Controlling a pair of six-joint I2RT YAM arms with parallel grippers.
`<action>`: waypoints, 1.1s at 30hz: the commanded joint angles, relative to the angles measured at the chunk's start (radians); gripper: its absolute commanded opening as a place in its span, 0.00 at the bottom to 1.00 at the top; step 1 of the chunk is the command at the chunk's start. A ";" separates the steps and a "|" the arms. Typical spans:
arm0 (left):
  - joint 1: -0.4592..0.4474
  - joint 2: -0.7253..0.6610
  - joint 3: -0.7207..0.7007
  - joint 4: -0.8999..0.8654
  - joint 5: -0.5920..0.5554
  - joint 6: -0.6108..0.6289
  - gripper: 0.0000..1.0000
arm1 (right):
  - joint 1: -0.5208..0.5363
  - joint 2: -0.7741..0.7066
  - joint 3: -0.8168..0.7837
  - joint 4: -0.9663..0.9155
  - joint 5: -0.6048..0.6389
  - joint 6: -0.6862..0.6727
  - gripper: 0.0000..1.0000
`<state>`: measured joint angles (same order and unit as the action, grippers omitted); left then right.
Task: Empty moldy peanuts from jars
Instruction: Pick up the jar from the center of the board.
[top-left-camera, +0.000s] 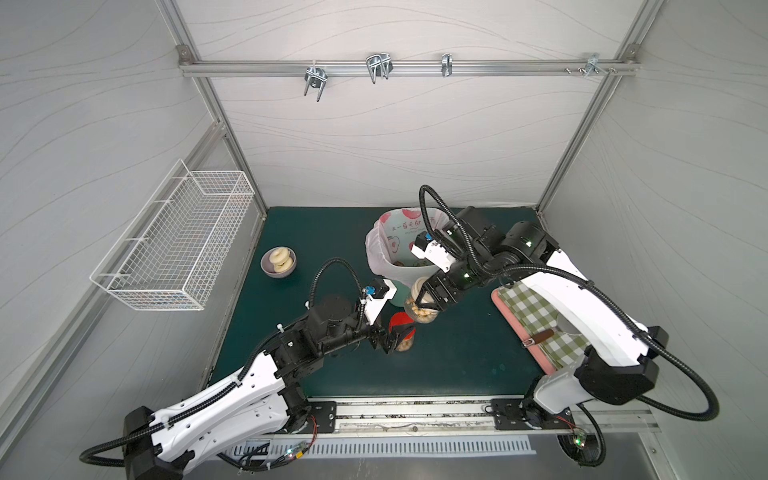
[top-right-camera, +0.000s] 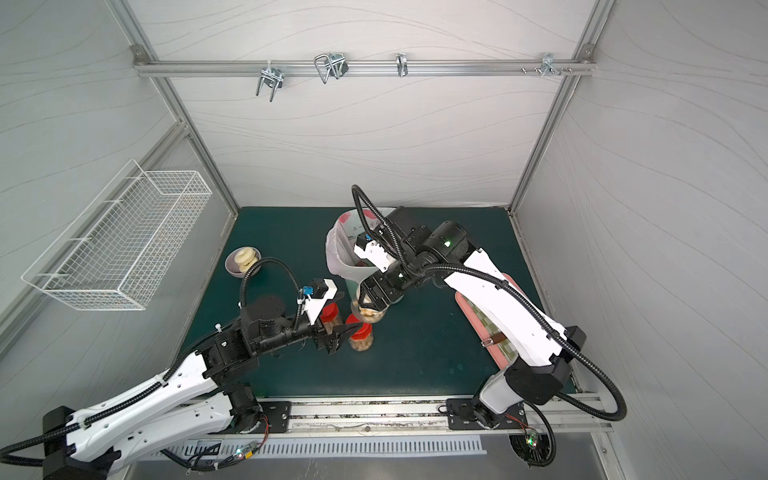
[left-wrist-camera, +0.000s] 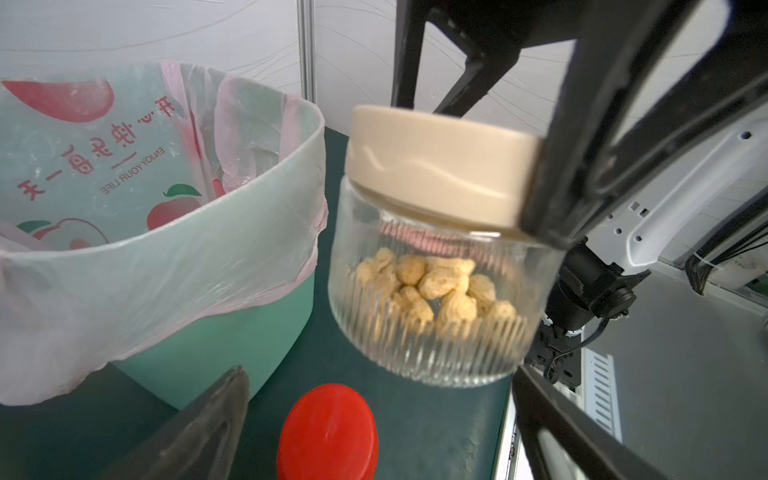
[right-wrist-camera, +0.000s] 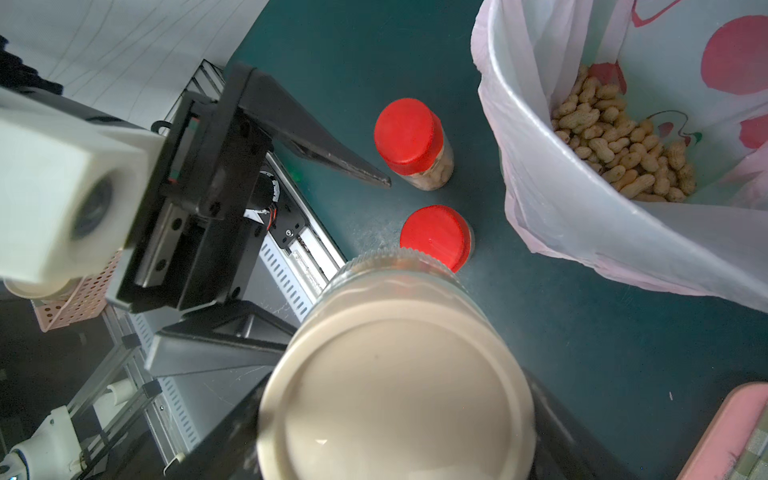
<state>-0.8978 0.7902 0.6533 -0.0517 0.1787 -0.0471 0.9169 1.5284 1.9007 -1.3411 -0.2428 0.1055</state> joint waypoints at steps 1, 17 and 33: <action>-0.004 0.015 0.067 0.053 0.061 -0.002 1.00 | 0.035 0.010 0.040 -0.024 -0.013 -0.031 0.34; -0.003 0.029 0.065 0.078 0.100 -0.031 0.96 | 0.116 0.026 0.056 -0.003 -0.050 -0.041 0.34; -0.004 0.052 0.074 0.070 0.127 -0.033 0.84 | 0.139 0.035 0.081 -0.007 -0.064 -0.041 0.38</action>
<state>-0.9054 0.8371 0.6788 -0.0273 0.3149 -0.0822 1.0370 1.5681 1.9457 -1.3487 -0.2375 0.0792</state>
